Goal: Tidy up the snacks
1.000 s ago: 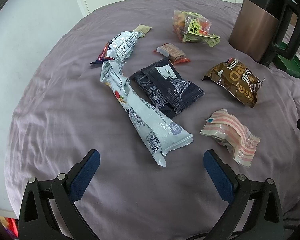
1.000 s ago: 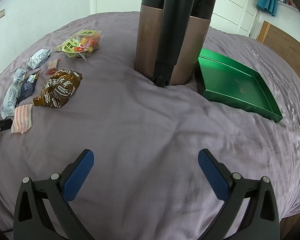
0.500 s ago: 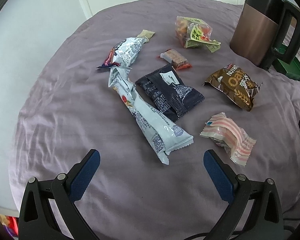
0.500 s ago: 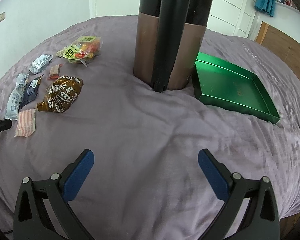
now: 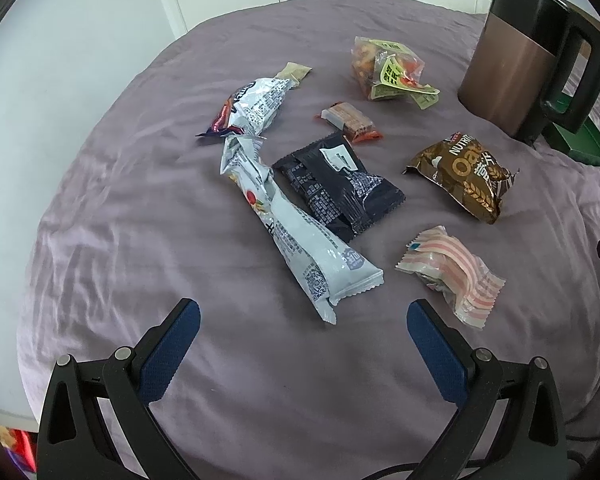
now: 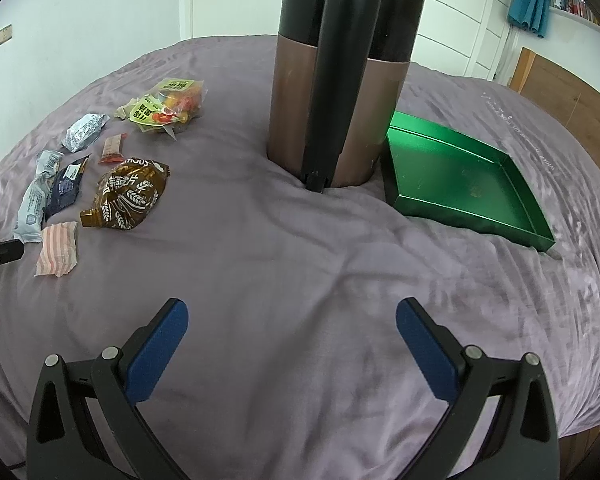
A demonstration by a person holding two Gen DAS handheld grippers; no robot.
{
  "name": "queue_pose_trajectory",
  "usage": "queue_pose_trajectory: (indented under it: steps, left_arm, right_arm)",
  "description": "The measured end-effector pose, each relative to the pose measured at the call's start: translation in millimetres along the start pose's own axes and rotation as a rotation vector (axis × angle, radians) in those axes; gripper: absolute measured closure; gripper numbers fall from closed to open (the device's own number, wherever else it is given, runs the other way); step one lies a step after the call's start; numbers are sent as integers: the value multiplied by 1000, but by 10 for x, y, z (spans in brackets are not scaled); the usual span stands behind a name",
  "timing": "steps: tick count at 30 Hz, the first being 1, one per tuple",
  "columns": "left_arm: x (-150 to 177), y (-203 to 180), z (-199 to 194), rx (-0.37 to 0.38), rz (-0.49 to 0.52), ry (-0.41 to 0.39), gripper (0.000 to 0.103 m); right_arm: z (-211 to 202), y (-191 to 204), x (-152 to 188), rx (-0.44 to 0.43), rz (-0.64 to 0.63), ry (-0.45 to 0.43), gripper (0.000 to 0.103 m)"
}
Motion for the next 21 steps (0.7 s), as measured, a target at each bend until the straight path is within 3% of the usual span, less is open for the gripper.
queue_pose_trajectory:
  steps: [21]
  left_arm:
    - [-50,12,19,10,-7,-6,1]
  right_arm:
    - [0,-5,16,5,-8,5,0]
Point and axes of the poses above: each gripper's, at about its wrist camera, not at the fingertips, and z roughly the way its jaws point, y to its left, x to its underside, the point moved 7 cm from there along z, roughly the way its jaws point, and after that the axes turned 3 degrees about -x, right-handed, at the moved point
